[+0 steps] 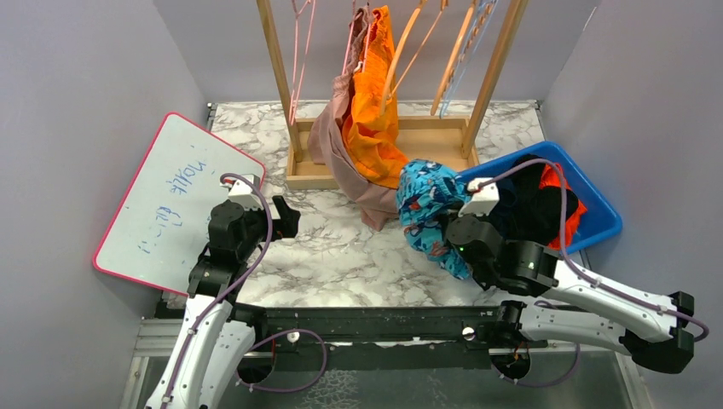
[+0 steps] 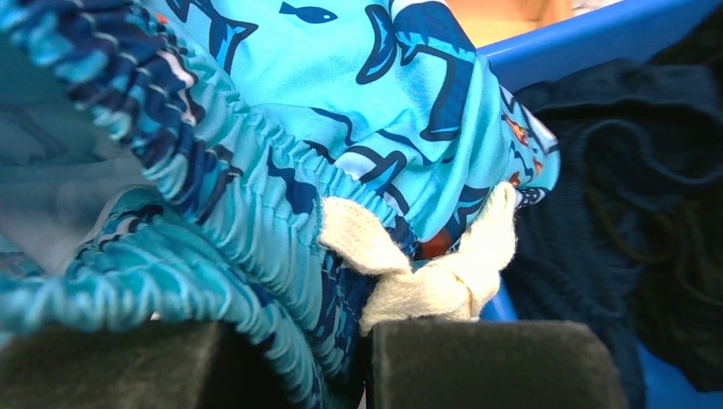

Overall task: Remove the shorts from the hanger
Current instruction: Pick up the shorts at the center of the board, then place the shorts in the basket.

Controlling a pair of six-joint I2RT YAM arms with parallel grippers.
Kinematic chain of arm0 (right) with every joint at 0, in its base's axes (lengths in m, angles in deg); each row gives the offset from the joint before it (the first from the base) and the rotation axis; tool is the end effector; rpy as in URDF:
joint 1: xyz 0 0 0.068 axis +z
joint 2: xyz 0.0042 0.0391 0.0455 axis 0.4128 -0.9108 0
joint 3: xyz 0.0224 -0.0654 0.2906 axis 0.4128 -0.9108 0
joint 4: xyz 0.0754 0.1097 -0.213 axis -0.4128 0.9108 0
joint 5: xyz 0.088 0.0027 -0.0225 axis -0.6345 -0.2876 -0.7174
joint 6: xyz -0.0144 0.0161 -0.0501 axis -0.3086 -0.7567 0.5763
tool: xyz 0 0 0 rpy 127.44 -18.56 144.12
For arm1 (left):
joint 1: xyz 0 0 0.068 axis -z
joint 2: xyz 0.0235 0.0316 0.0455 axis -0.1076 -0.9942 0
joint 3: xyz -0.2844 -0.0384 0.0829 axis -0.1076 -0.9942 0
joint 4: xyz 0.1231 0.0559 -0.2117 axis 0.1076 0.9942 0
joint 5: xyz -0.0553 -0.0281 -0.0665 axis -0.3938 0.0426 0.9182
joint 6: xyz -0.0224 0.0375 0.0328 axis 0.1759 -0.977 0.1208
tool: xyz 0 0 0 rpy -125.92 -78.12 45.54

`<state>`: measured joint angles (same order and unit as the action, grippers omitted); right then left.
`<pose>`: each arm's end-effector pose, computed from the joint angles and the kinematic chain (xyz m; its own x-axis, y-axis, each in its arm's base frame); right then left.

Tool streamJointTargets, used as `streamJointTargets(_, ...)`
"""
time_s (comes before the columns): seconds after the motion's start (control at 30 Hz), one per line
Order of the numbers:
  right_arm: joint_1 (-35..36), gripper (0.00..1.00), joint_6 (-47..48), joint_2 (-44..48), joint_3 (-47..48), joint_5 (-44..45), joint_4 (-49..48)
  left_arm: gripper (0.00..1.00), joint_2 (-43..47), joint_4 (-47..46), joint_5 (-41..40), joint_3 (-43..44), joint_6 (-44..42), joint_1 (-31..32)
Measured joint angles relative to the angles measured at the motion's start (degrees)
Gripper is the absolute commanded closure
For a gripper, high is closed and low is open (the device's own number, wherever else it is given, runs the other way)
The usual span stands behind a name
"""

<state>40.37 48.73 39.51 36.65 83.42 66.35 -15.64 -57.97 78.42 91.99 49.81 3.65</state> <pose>0.0869 0.1193 0.3380 -0.3842 0.0760 -0.9201 -0.1234 0.9834 0.1327 0.1071 -0.0224 0.2895 -0.4385 -0.2326 -0.8681 0.1403 0.9363 -0.3218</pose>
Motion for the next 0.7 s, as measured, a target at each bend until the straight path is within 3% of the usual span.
streamJointTargets(0.23, 0.0, 0.99, -0.1, 1.7, 6.2, 8.5, 6.9, 0.02, -0.3, -0.1, 0.0, 0.0, 0.0, 0.0)
streamJointTargets(0.5, -0.6, 0.99, 7.5, 0.4, 11.4, 15.0, 5.5, 0.02, -0.4, -0.2, 0.0, 0.0, 0.0, 0.0)
streamJointTargets(0.6, -4.5, 0.99, 12.0, -1.3, 11.4, 12.4, 1.9, 0.02, -0.5, -0.3, 0.0, 0.0, 0.0, 0.0)
streamJointTargets(0.7, -12.8, 0.99, 12.5, -4.7, 11.3, 8.5, 1.4, 0.02, -0.5, -0.3, 0.0, 0.0, 0.0, 0.0)
